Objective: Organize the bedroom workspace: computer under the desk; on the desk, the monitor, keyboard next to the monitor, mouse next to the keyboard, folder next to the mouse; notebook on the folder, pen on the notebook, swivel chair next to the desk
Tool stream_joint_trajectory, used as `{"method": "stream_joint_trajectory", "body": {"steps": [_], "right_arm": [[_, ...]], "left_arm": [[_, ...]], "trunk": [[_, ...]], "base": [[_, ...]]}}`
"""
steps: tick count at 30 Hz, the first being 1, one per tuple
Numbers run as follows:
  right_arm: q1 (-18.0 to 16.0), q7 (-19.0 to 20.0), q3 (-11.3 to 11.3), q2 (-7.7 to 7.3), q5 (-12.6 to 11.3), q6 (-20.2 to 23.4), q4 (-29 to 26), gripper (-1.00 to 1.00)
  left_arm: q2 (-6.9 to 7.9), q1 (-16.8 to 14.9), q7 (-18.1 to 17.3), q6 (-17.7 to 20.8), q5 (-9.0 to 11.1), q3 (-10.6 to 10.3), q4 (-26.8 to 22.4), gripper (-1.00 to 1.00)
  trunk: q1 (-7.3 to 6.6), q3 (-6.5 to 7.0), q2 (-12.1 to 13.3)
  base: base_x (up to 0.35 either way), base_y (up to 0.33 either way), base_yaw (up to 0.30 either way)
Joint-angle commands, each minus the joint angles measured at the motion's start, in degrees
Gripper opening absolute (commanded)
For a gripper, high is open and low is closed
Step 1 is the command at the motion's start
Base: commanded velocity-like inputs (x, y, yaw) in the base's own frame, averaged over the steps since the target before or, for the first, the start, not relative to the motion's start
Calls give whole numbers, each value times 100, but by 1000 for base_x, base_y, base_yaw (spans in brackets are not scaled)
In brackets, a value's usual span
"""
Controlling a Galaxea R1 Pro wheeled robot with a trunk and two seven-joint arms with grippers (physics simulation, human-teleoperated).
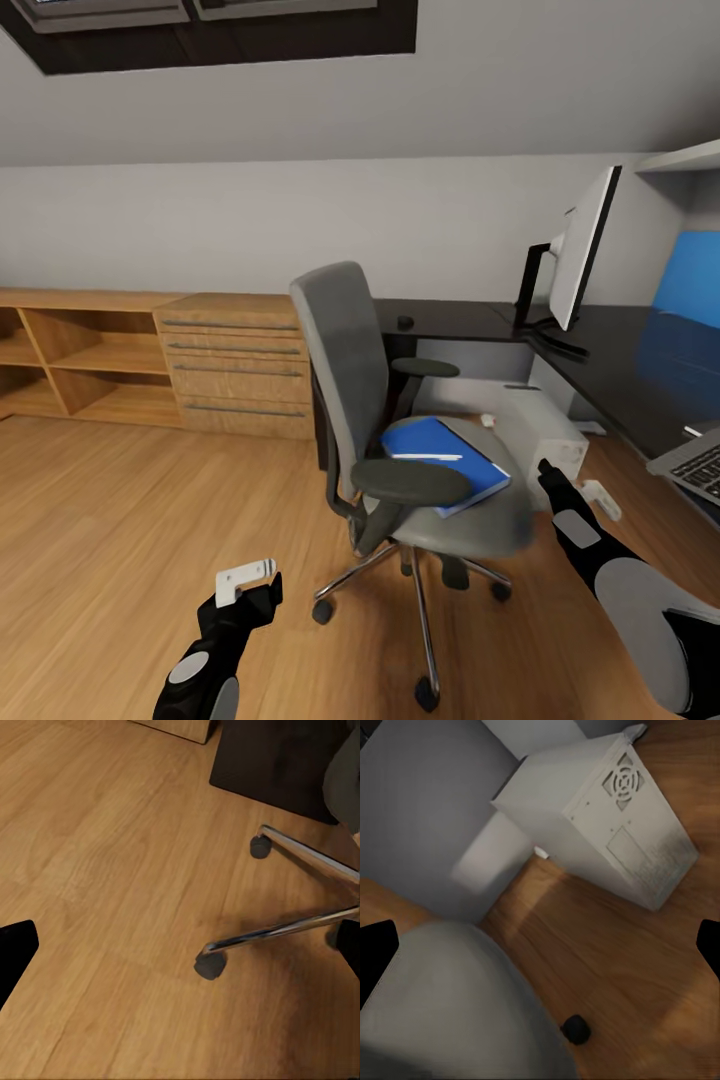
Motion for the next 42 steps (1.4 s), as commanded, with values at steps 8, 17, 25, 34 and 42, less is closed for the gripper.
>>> {"method": "stream_joint_trajectory", "body": {"steps": [8, 17, 25, 34, 42], "right_arm": [[-4, 20, 12, 10, -77, -9, 150, 100], [-4, 11, 12, 17, -87, 23, 240, 100], [-4, 11, 12, 31, -87, 156, 251, 100], [-4, 11, 12, 28, -87, 293, 251, 100], [-4, 11, 12, 35, -88, 314, 251, 100]], "left_arm": [[1, -3, 65, 20, 59, -9, 1, 100], [1, -1, 75, 20, 60, -9, -13, 100], [-4, -1, 75, 20, 60, -16, -14, 100], [-6, -1, 75, 20, 60, -17, -14, 100], [-7, -4, 75, 20, 60, -17, -13, 100]], "trunk": [[2, -6, -2], [2, -6, -2], [2, -6, -2], [2, -43, -2], [2, -101, -2]], "base": [[105, 0, 0], [4, 0, 0], [0, 0, 0], [0, 0, 69], [0, 0, 130]]}}
